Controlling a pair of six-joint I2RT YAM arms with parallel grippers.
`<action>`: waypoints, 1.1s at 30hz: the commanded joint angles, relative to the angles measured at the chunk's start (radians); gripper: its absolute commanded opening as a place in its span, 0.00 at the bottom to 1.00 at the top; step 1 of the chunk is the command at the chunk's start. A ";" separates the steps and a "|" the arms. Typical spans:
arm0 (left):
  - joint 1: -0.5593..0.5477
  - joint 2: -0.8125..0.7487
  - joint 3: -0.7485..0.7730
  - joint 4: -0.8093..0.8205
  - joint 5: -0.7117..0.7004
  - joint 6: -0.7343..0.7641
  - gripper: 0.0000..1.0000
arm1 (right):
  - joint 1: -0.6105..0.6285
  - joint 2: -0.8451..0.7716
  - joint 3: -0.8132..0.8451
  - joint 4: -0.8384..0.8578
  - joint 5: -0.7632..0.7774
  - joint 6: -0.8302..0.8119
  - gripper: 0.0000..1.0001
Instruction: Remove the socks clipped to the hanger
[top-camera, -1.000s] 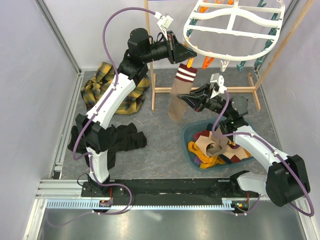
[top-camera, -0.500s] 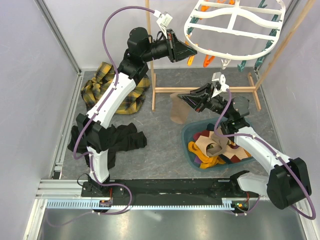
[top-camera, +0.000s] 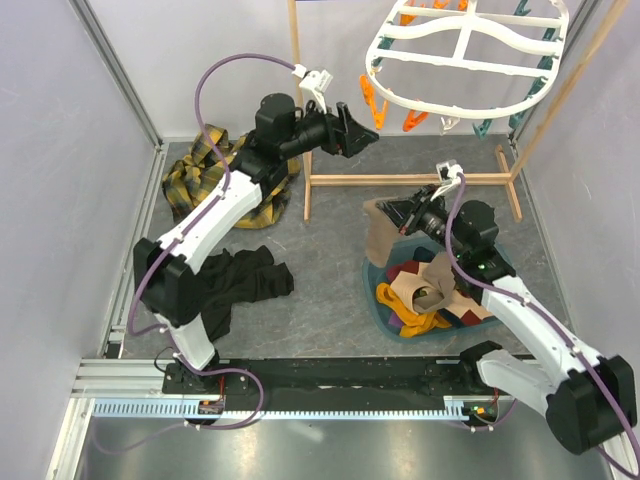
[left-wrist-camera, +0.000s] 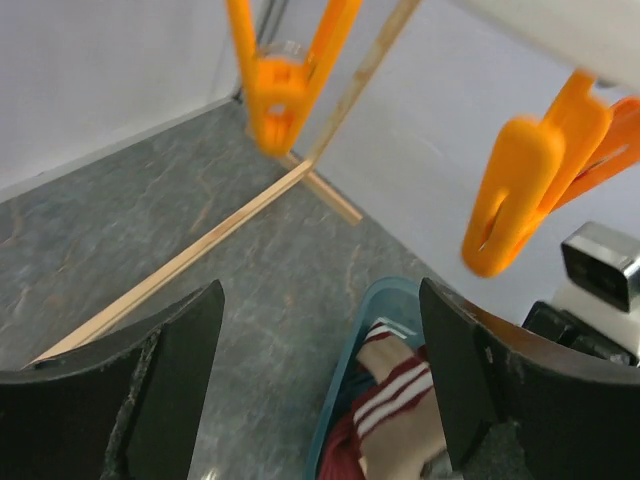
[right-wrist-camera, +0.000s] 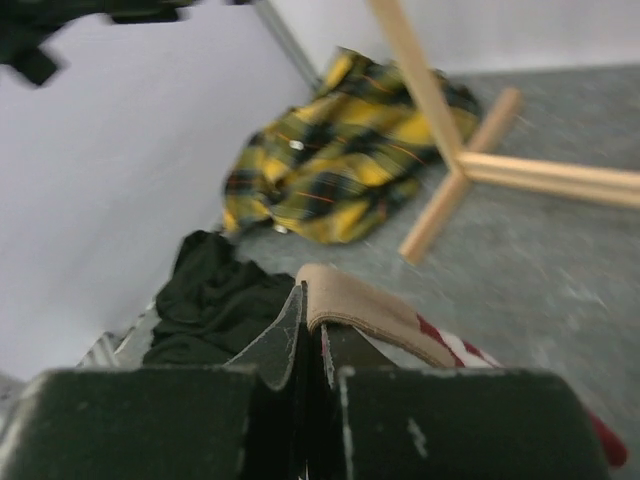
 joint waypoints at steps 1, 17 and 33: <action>-0.001 -0.167 -0.138 0.032 -0.162 0.127 0.91 | 0.000 -0.113 0.031 -0.299 0.242 0.019 0.00; -0.002 -0.607 -0.573 -0.068 -0.360 0.296 0.99 | 0.000 -0.218 0.298 -1.117 0.803 0.464 0.00; -0.007 -0.772 -0.756 0.057 -0.401 0.258 0.99 | 0.000 -0.156 -0.065 -1.068 0.917 0.604 0.41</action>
